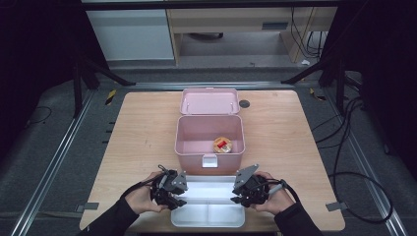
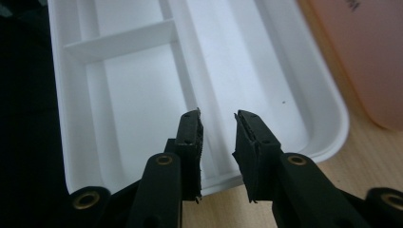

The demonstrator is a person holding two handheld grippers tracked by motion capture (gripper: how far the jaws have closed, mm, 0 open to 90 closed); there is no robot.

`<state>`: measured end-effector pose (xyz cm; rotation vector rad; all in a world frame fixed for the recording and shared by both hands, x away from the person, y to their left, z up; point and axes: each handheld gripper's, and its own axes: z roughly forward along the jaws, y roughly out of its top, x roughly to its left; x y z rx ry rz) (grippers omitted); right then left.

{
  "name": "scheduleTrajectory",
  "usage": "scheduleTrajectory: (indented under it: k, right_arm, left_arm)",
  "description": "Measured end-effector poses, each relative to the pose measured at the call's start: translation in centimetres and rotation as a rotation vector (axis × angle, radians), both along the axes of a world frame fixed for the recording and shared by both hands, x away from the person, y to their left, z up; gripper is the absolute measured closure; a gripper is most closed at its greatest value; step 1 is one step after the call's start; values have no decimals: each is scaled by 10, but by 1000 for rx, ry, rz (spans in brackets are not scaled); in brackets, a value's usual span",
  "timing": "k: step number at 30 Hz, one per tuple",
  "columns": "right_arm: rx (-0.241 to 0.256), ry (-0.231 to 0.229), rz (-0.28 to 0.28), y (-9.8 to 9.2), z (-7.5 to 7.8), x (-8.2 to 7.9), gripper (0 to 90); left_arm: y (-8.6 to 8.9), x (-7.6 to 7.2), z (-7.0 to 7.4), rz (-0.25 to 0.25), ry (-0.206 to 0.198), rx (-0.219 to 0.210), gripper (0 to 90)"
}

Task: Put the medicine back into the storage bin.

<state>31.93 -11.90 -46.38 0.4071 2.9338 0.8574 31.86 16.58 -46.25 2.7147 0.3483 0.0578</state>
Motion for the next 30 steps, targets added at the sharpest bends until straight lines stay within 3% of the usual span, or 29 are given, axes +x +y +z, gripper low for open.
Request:
scheduleTrajectory:
  k: [11,18,30]
  right_arm:
    - [-95,23,43,10,-12,-2,803]
    - [-119,35,46,12,-11,-1,834]
    - [-217,52,83,23,-14,4,844]
  left_arm:
    - [-7,2,-13,-26,35,68,721]
    - [-8,4,-13,-34,28,74,793]
    - [-12,4,-12,-63,42,97,843]
